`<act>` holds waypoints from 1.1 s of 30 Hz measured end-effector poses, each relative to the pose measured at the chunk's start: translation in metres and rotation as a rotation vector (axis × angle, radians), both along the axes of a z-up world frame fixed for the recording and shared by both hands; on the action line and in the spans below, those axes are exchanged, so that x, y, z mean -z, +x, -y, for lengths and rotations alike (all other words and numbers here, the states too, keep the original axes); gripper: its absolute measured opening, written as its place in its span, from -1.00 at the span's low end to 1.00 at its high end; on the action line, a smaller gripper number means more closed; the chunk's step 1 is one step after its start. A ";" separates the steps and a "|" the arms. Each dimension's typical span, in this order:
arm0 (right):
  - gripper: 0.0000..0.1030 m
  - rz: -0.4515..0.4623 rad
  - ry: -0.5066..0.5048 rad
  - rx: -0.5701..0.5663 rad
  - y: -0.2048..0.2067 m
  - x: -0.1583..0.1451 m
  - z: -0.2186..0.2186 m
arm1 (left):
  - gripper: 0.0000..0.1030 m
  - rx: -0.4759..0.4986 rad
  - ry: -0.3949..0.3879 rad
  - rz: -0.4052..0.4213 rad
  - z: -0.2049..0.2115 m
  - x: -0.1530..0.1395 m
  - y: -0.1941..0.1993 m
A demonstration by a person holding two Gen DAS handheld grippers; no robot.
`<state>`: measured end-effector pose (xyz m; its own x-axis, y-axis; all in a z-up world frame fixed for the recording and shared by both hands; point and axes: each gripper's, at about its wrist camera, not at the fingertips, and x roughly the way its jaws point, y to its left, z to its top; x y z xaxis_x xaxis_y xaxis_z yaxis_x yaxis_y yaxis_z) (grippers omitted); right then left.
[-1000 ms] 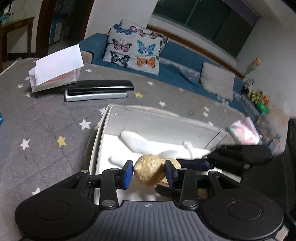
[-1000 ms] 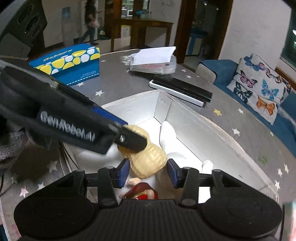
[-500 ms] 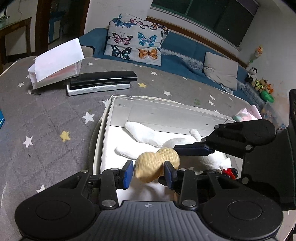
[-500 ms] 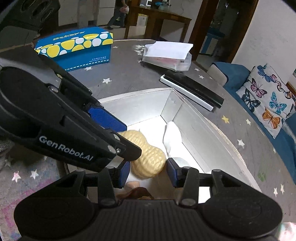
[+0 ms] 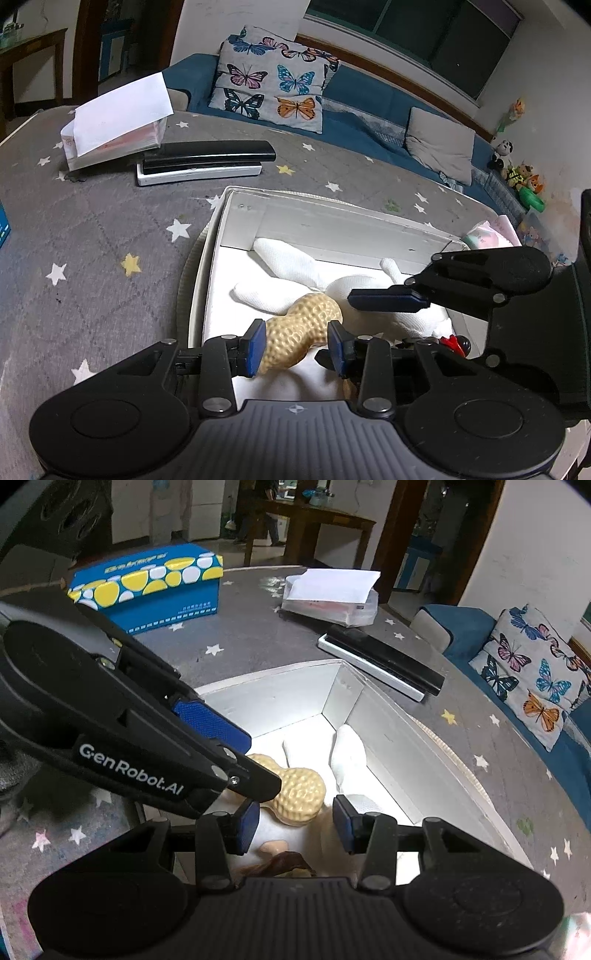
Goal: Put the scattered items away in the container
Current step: 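Lower the peanut figure into the box and open both tools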
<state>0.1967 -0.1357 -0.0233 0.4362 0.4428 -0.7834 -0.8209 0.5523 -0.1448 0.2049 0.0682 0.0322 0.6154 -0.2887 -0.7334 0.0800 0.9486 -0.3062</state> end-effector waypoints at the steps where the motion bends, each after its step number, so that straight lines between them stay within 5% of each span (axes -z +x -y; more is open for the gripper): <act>1: -0.14 0.001 0.007 0.004 -0.001 -0.001 0.001 | -0.25 -0.002 -0.002 0.002 0.000 0.000 -0.001; 19: -0.12 0.074 0.159 0.101 -0.053 -0.036 0.045 | -0.25 -0.018 -0.028 0.074 0.008 -0.018 -0.043; 33: -0.03 0.106 0.206 0.154 -0.127 -0.026 0.089 | -0.25 -0.026 -0.052 0.142 0.019 -0.020 -0.089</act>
